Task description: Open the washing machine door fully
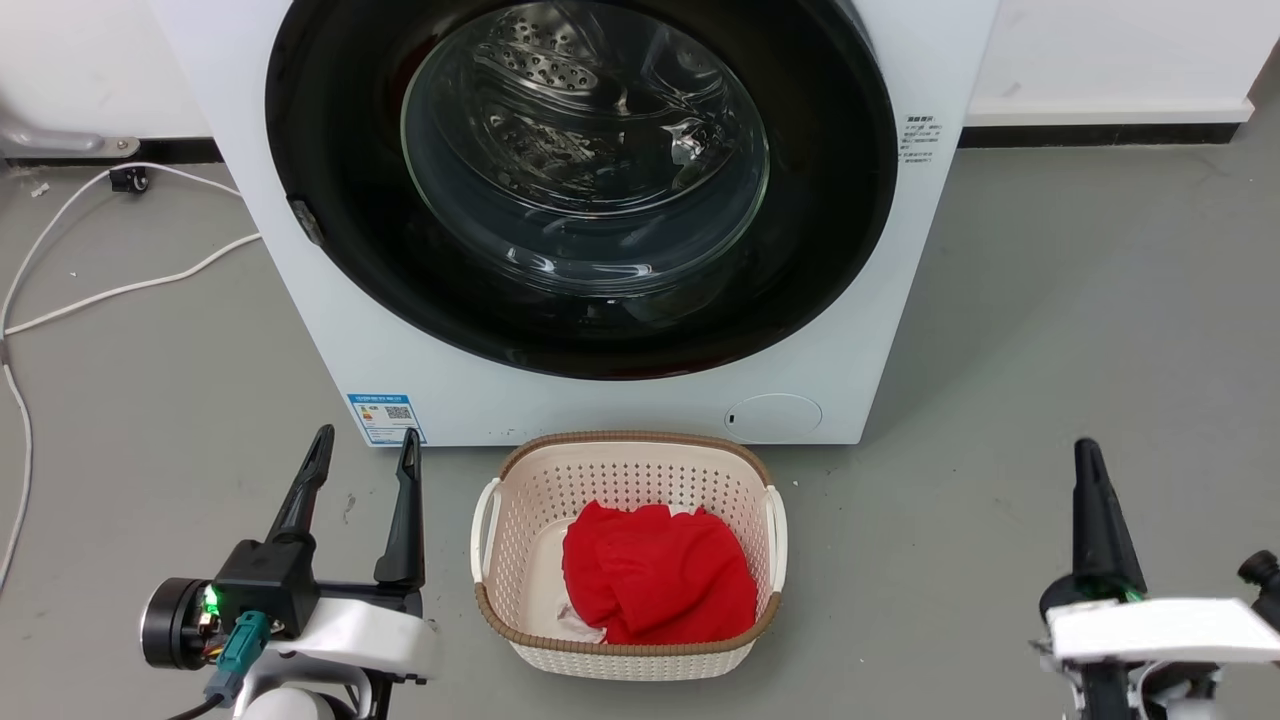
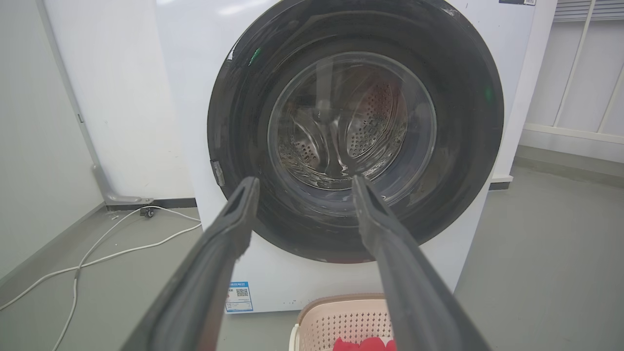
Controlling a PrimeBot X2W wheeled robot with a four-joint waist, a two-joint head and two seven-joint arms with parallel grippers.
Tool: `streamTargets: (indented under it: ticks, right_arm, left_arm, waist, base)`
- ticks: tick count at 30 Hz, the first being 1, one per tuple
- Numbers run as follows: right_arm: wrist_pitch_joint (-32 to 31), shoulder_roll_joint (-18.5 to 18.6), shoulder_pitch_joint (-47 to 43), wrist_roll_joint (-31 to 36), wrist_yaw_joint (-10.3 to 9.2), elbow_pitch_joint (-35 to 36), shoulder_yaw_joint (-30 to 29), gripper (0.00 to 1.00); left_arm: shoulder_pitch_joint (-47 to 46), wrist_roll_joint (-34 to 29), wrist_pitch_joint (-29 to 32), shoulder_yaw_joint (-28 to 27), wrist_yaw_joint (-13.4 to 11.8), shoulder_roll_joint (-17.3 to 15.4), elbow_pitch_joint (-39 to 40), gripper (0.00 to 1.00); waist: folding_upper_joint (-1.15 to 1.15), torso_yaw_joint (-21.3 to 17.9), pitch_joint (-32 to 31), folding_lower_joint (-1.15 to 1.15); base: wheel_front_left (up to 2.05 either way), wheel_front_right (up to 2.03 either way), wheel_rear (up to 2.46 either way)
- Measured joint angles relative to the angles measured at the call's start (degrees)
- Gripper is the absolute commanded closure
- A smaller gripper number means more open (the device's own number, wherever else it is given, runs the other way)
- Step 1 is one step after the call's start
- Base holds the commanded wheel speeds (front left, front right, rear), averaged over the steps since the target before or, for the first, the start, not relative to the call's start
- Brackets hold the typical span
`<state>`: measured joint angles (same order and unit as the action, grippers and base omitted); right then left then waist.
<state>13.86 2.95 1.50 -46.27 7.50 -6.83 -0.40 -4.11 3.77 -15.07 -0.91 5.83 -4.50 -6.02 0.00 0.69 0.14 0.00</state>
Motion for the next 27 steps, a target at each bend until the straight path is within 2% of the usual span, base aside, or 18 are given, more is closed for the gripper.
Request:
streamTargets:
  ticks: [5, 8, 12, 16, 20, 27]
  right_arm:
    - [0.5, 0.0, 3.1, -23.3, -0.01, -0.8, 0.3, 1.00]
    - [0.5, 0.0, 6.8, -33.2, -0.01, -1.3, -1.1, 1.00]
    - [-1.6, 0.0, 13.7, -41.1, -0.01, -4.6, -5.1, 1.00]
    - [-4.0, 1.4, 22.4, -46.2, -0.01, -10.7, -8.0, 1.00]
    - [-6.6, 4.1, 32.7, -49.2, -0.01, -18.1, -8.5, 1.00]
    - [-12.8, 9.1, 50.2, -48.4, -0.01, -32.1, -3.7, 1.00]
  left_arm:
    - [-0.1, 0.0, 0.0, -0.5, 0.0, 0.2, -0.1, 0.00]
    - [-0.8, 0.0, 0.0, -1.0, 0.0, 0.4, 0.0, 0.00]
    - [-1.4, 0.1, 0.0, -1.3, 0.0, 0.6, 0.2, 0.00]
    - [-3.8, 0.1, 0.0, -1.4, 0.2, 0.7, 0.6, 0.00]
    - [-6.1, 0.1, 0.0, -1.4, 0.4, 0.7, 1.0, 0.00]
    - [-9.3, 0.2, 0.0, -1.5, 0.8, 0.8, 1.9, 0.00]
  waist:
    - [0.00, -0.3, 0.4, 0.00]
    - [0.00, -0.6, 1.0, 0.00]
    - [0.00, -1.0, 2.3, 0.00]
    - [0.00, -1.1, 4.4, 0.00]
    - [0.00, -1.0, 6.8, 0.01]
    - [0.00, -0.1, 11.3, 0.01]
  base:
    - [0.00, 0.00, 0.00]
    - [0.00, 0.00, 0.00]
    - [0.00, 0.00, 0.00]
    - [0.00, 0.00, 0.00]
    - [0.00, 0.00, 0.00]
    - [0.00, 0.00, 0.00]
